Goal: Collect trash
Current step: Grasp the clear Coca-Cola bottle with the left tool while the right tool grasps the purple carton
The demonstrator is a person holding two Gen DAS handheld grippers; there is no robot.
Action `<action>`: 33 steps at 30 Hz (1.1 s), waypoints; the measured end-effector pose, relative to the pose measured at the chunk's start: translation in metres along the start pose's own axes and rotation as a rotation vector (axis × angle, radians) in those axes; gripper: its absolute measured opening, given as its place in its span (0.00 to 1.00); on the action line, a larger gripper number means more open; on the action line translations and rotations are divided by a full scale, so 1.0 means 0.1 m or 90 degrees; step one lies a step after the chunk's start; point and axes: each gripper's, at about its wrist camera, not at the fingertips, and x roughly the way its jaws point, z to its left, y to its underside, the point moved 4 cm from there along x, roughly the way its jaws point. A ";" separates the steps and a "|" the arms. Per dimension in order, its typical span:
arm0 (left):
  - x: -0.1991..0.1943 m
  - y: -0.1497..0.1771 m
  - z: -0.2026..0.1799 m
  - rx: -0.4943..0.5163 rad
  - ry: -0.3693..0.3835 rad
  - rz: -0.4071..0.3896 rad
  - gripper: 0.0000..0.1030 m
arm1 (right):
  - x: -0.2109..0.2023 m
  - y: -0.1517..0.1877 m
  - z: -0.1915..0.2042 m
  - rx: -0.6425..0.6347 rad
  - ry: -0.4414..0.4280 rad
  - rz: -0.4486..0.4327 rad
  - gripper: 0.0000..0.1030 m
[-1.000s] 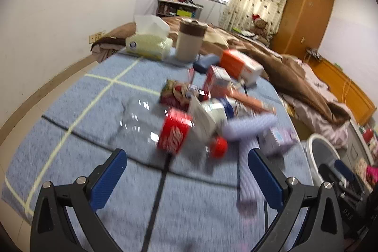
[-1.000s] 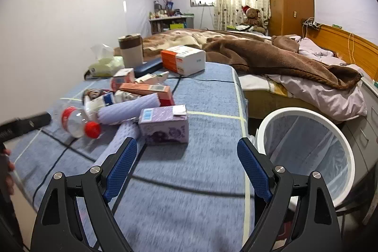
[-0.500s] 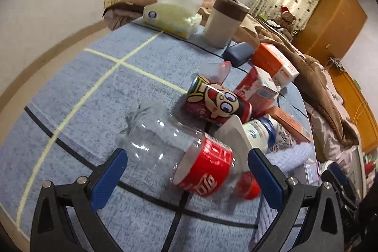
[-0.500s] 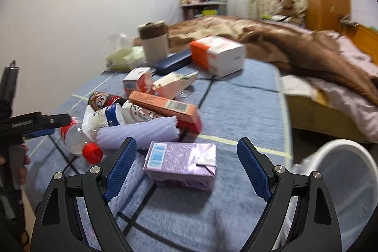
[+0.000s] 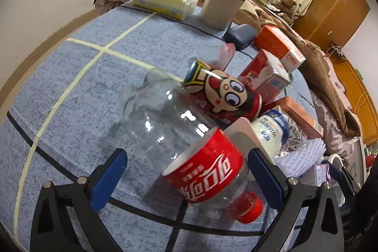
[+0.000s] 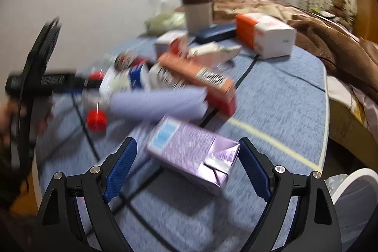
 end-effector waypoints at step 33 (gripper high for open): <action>-0.02 0.02 0.31 -0.045 0.008 -0.032 0.73 | -0.03 0.18 0.14 0.052 0.073 -0.054 0.40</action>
